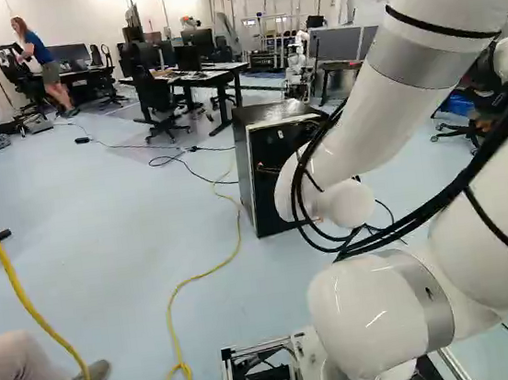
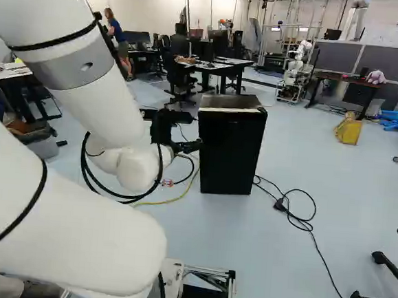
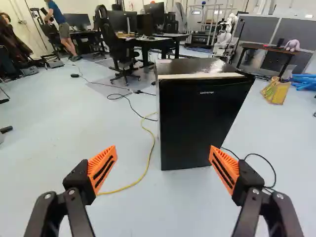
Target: Grab a drink from the fridge
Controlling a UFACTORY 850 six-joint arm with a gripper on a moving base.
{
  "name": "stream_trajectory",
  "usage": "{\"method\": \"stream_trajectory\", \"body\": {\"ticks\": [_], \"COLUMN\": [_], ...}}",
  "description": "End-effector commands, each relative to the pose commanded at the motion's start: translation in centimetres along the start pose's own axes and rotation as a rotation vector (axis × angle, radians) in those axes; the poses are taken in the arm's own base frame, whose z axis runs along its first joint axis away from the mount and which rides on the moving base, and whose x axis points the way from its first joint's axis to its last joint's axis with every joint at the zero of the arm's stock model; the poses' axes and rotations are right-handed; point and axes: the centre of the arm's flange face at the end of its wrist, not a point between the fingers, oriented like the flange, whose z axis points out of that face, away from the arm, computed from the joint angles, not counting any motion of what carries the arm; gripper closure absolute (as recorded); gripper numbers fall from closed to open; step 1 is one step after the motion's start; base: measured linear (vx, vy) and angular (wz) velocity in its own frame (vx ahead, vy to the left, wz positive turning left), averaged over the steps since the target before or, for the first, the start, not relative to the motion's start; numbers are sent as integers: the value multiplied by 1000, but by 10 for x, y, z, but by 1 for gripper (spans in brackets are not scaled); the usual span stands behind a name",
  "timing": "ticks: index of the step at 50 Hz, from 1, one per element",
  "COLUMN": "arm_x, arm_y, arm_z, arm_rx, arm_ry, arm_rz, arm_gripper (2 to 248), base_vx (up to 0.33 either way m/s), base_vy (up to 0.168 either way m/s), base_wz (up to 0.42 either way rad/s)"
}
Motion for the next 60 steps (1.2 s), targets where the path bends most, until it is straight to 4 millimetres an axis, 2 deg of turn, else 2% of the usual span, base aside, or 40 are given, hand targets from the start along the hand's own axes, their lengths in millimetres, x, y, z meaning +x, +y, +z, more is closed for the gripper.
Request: {"method": "stream_trajectory", "body": {"ticks": [60], "arm_x": [0], "arm_y": [0], "arm_z": [0], "arm_rx": [0], "arm_ry": [0], "arm_rz": [0], "arm_gripper": [3], "base_vx": [17], "base_vy": [0], "base_wz": [0]}}
